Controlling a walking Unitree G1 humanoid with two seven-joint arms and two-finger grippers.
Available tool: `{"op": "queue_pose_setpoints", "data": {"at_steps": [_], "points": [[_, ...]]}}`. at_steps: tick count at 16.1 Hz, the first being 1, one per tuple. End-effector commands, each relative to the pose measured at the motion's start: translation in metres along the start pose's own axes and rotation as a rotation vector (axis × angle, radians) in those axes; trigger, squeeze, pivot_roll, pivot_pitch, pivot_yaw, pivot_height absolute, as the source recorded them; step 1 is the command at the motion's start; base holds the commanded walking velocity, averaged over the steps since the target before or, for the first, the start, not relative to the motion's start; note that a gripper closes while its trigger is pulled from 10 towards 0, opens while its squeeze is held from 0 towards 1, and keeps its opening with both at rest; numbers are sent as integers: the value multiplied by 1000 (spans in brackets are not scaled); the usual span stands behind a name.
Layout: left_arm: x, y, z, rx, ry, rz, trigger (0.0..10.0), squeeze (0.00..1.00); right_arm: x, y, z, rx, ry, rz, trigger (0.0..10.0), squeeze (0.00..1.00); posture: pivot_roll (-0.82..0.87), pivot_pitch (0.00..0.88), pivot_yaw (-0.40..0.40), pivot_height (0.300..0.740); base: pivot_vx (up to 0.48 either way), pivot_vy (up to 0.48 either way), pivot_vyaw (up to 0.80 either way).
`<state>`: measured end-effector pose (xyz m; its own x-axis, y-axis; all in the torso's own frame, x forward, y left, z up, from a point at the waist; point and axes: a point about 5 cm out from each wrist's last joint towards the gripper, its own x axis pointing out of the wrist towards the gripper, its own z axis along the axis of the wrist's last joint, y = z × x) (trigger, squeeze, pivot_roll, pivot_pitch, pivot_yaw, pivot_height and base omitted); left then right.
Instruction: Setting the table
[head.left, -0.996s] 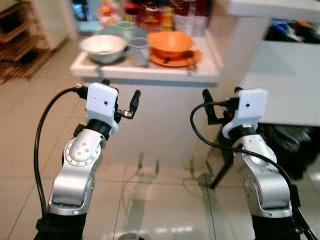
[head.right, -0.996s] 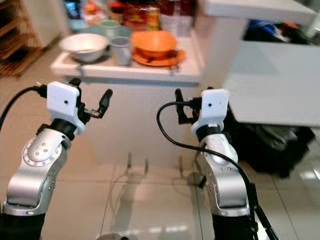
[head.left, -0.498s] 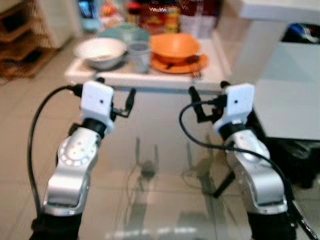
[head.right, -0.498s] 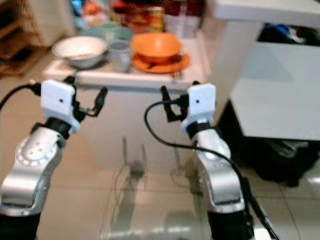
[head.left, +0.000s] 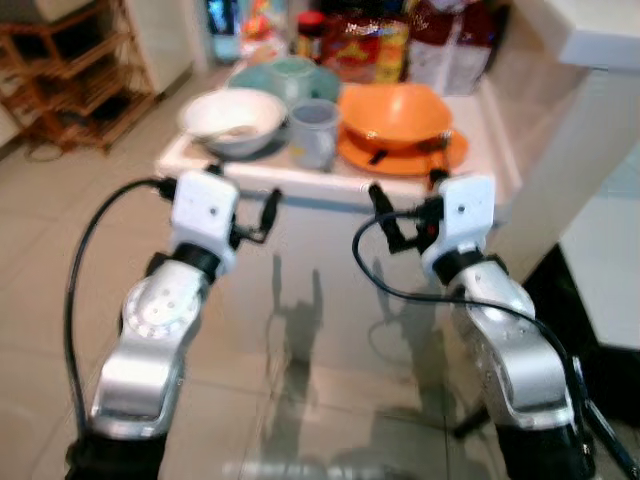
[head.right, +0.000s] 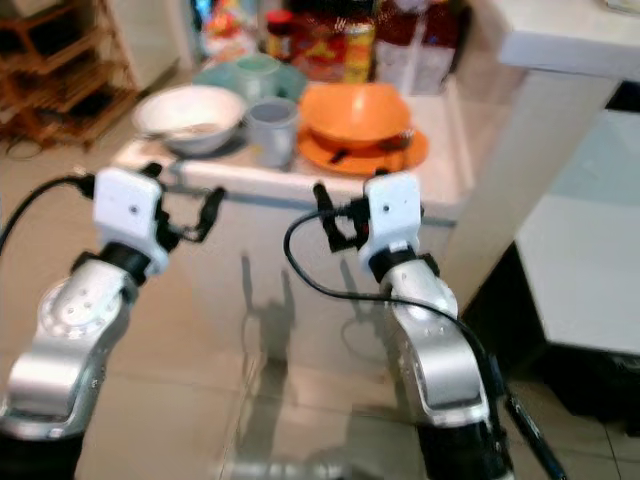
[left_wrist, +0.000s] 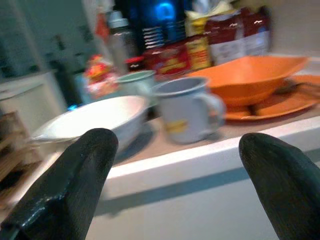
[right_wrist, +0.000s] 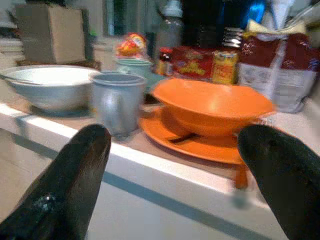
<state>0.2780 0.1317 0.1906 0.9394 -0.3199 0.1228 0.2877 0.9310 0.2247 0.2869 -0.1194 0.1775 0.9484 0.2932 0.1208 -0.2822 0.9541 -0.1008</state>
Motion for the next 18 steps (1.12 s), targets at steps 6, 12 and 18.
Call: {"op": "queue_pose_setpoints", "data": {"at_steps": [6,12,18], "points": [[-7,0,-1,32,13,-23,10000,0,1,2,6,71,-46,27,10000,0,100,25,-16,740,348,0,373],[-21,-18,4,-3,-3,-185,10000,0,-4,2,10,115,-86,74,10000,0,123,30,-35,740,86,0,0],[-31,-31,3,11,46,-348,10000,0,-2,-8,11,177,-58,63,10000,1000,124,40,-35,740,0,0,0]]}}
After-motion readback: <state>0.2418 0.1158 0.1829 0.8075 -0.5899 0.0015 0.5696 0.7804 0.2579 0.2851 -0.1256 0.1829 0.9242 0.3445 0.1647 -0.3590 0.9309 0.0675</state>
